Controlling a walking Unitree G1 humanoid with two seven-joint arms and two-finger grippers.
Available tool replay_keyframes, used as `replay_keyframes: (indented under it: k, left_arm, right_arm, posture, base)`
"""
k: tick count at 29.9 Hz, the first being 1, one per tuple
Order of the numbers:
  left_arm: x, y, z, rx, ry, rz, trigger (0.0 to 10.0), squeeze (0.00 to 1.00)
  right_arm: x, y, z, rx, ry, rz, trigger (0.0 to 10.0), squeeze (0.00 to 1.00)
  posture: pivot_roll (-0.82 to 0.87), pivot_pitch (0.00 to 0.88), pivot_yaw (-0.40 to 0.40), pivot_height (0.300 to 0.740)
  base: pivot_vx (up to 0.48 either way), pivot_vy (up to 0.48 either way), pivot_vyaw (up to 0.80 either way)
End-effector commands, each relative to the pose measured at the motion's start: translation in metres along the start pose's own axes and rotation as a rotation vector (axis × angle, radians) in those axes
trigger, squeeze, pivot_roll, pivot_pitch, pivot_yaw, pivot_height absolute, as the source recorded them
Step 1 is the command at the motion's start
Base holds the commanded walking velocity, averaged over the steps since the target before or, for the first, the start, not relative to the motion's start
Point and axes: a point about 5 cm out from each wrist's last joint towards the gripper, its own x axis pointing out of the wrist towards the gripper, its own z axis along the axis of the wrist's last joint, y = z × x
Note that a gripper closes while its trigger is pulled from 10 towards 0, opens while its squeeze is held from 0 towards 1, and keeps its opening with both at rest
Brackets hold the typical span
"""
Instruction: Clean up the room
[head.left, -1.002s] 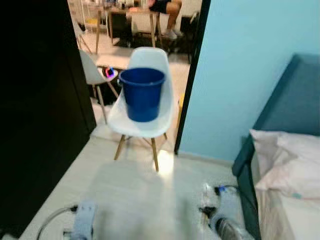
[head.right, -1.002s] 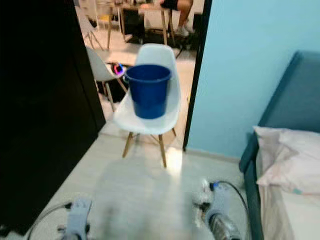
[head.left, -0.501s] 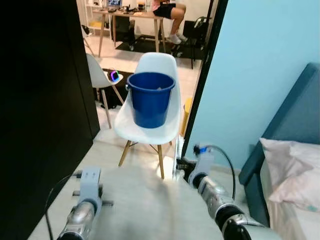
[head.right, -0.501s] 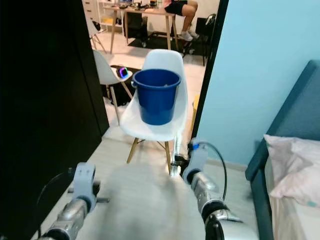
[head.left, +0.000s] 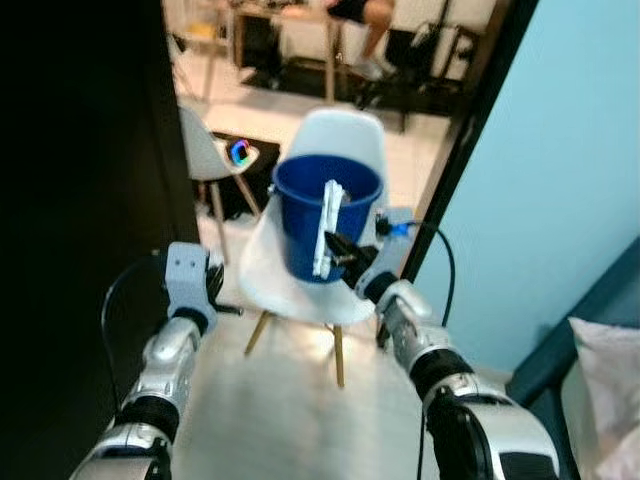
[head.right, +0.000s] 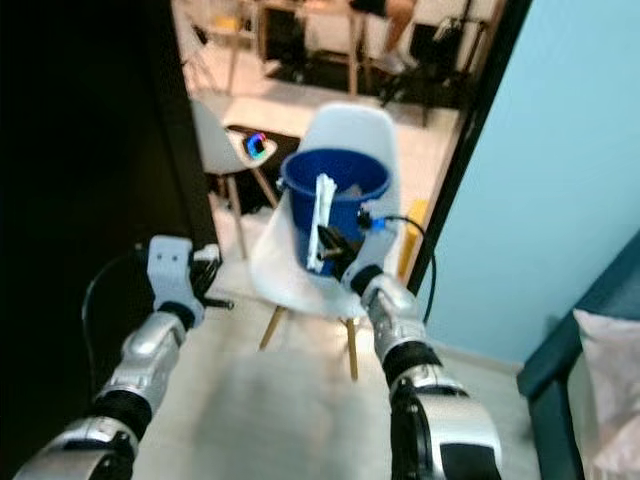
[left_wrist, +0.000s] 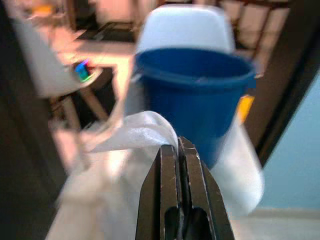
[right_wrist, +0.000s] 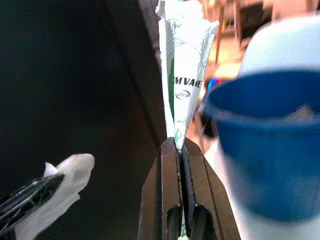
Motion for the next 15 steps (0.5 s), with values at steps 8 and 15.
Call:
replay_keyframes:
  k: [8,15]
  left_arm:
    - [0.006,-0.023,0.01,-0.023,-0.051,-0.086,10.0,0.0]
    - [0.008,-0.025,0.019,-0.023,-0.086,-0.105,10.0,0.0]
  right_arm:
    - [0.009,0.013,0.009,-0.018,-0.034,0.073,10.0,0.0]
    - [0.016,0.017,0.026,0.01,-0.102,0.108,10.0,0.0]
  posture:
    - [0.04,0.0,-0.059,0.74]
    - [0.05,0.0,-0.056,0.74]
  base:
    - [0.48,0.0,0.0]
    - [0.48,0.0,0.0]
